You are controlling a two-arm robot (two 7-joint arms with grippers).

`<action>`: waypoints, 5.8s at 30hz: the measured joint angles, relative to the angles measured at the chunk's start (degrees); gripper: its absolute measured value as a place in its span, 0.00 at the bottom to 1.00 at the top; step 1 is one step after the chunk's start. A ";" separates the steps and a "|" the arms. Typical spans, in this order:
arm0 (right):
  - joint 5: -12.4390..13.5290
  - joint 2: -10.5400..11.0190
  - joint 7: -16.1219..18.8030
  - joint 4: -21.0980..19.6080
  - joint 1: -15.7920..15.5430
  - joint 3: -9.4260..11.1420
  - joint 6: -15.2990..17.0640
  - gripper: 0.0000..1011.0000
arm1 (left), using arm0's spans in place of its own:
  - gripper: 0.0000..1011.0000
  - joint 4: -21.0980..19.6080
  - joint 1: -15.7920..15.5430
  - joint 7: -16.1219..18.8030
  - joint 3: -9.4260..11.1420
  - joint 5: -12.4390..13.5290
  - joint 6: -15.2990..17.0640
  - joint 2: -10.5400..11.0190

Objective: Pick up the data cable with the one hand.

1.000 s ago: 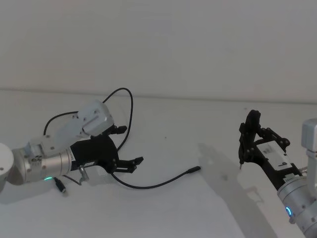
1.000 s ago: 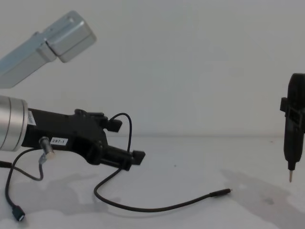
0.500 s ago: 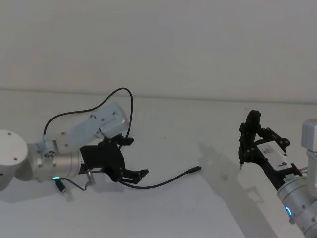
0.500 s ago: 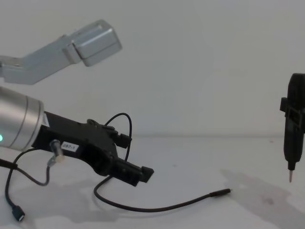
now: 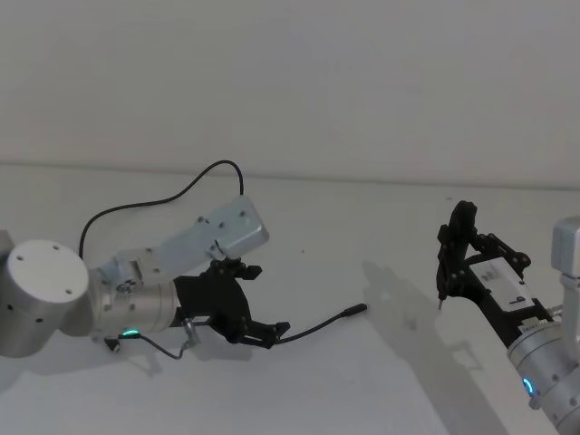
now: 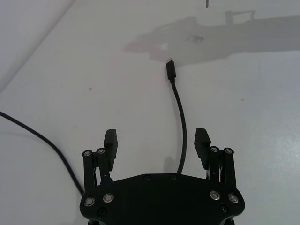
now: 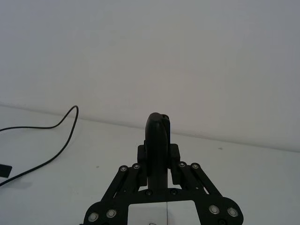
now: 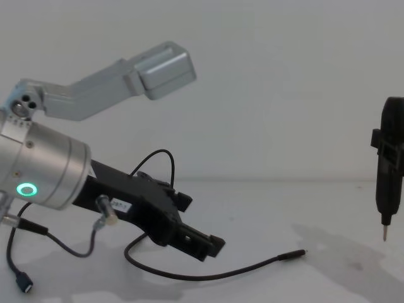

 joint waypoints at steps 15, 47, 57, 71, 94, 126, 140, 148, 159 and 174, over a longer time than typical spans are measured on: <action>0.00 0.00 0.00 0.00 0.00 0.00 0.00 0.27 | 0.99 1.62 -0.22 1.71 1.75 1.79 2.90 -3.48; 0.00 0.00 0.00 0.00 0.00 0.00 0.00 0.27 | 0.81 6.84 -1.12 4.64 3.70 5.65 4.61 -8.74; 0.00 0.00 0.00 0.00 0.00 0.00 0.00 0.27 | 0.51 7.21 -1.16 4.77 3.78 5.85 4.72 -9.08; 0.00 0.00 0.00 0.00 0.00 0.00 0.00 0.27 | 0.09 7.43 -1.23 4.87 3.85 5.96 4.81 -9.28; 1.28 0.62 2.51 -3.38 -1.11 0.95 -1.38 0.27 | 0.05 5.37 0.36 5.09 2.66 6.22 -0.38 -8.11; 8.82 1.14 9.08 -9.84 -1.71 3.38 -0.24 0.27 | 0.05 -1.22 3.98 0.56 -1.69 4.15 -18.23 -2.13; 10.41 0.89 10.34 -8.86 0.57 2.66 0.61 0.27 | 0.05 -1.70 4.17 0.06 -1.99 3.97 -19.43 -1.65; 11.62 0.81 11.10 -8.18 2.13 1.77 1.52 0.27 | 0.05 -1.81 4.21 -0.03 -2.05 3.92 -19.71 -1.55; 12.45 0.99 11.44 -7.72 3.39 0.79 2.28 0.27 | 0.05 -1.88 4.26 -0.12 -2.11 3.89 -19.90 -1.47; 12.68 1.68 10.96 -7.45 3.97 0.18 2.47 0.27 | 0.05 -1.92 4.26 -0.14 -2.12 3.88 -20.01 -1.43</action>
